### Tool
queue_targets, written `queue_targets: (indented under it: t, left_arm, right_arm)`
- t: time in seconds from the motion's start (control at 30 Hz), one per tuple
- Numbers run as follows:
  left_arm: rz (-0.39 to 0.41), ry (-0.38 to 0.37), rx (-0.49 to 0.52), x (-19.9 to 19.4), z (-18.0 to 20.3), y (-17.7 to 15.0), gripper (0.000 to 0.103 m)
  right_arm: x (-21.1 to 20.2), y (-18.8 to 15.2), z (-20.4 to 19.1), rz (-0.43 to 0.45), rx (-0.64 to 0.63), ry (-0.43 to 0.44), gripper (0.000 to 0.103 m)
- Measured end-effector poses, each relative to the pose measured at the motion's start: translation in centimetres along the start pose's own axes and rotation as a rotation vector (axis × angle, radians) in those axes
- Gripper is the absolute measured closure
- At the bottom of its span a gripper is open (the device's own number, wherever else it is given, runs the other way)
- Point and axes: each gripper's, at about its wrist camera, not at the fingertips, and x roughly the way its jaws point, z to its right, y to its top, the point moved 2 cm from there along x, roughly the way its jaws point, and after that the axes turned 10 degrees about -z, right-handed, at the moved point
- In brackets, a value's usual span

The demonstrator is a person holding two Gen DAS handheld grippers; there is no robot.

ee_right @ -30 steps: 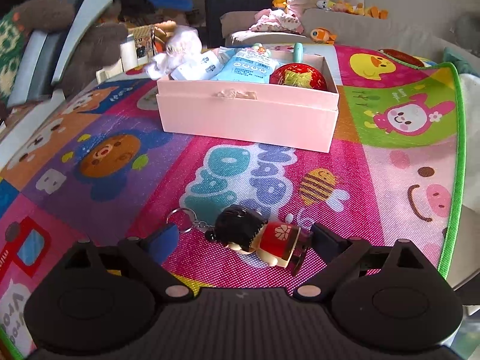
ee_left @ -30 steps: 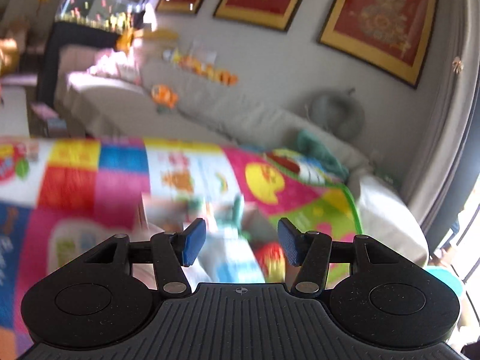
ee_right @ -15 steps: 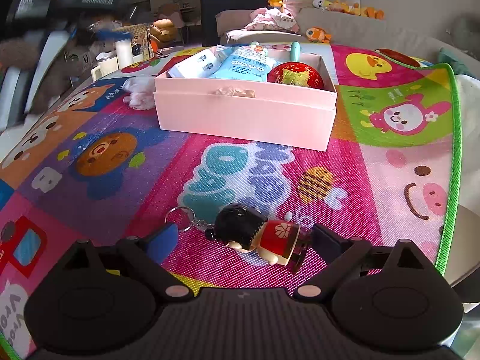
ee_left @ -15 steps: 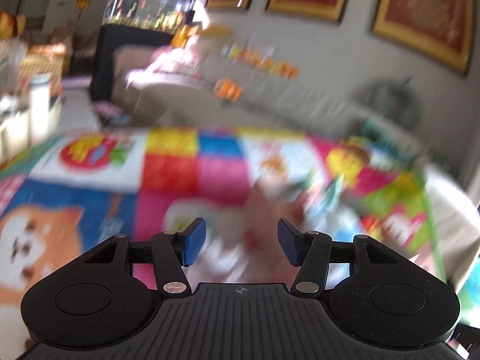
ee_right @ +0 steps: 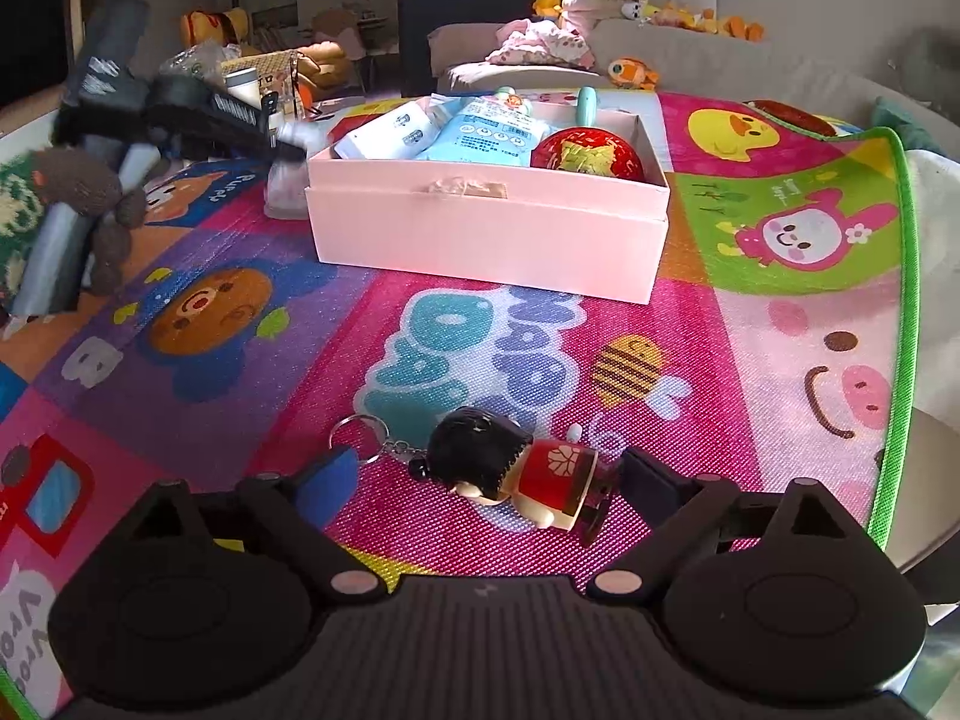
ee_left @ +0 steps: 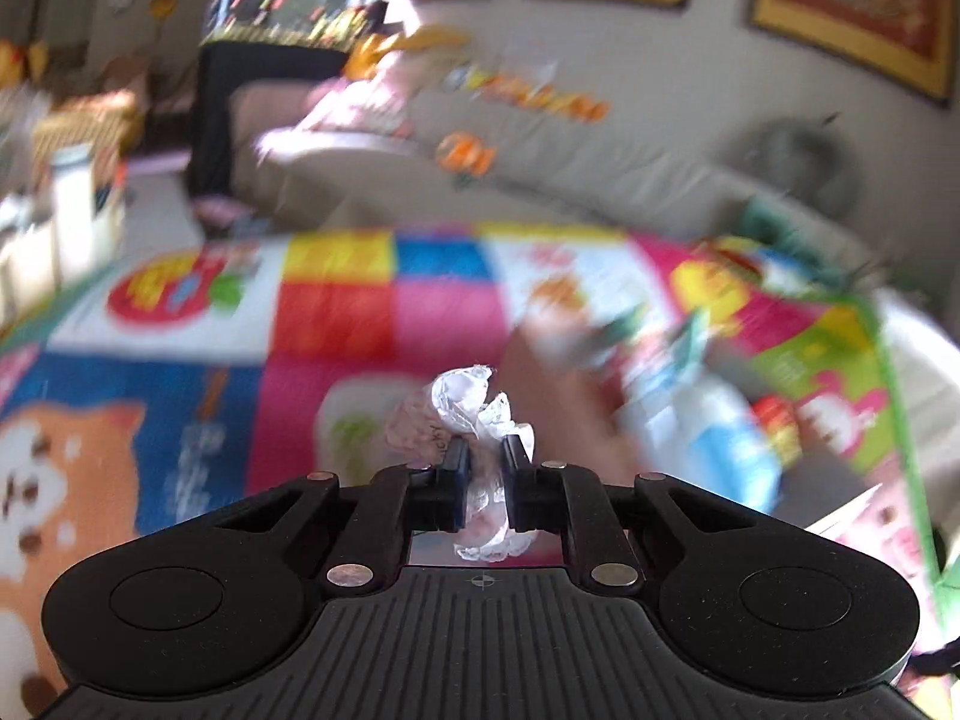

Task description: Organize objects

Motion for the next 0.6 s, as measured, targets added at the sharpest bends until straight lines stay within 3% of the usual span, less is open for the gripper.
queue_targets:
  t: [0.17,0.23,0.3,0.33,0.4,0.43,0.6]
  left_arm:
    - [0.151,-0.144,0.042,-2.3,4.0,4.5,0.089]
    - [0.178,-0.122,0.063,-1.7,5.7,6.3,0.082]
    - [0.122,-0.080,0.083,0.3,6.8,7.6,0.079]
    - [0.042,-0.082,0.078,1.9,7.0,8.0,0.079]
    - [-0.114,-0.146,0.016,4.6,6.5,7.9,0.079]
    - [-0.135,-0.167,-0.022,5.1,6.0,7.5,0.079]
    - [0.018,-0.177,-0.092,3.0,3.9,5.4,0.079]
  right_arm:
    - [0.0,0.0,0.0,0.004,0.000,0.014,0.009]
    - [0.0,0.0,0.1,0.005,0.004,0.019,0.009]
    - [-0.1,-0.1,0.1,0.007,0.005,0.021,0.009]
    - [-0.1,-0.1,0.1,0.007,0.006,0.022,0.009]
    - [-0.1,-0.1,0.2,0.010,0.010,0.027,0.009]
    - [-0.1,-0.1,0.3,0.011,0.014,0.032,0.009]
    - [-0.2,-0.1,0.6,0.017,0.029,0.048,0.009]
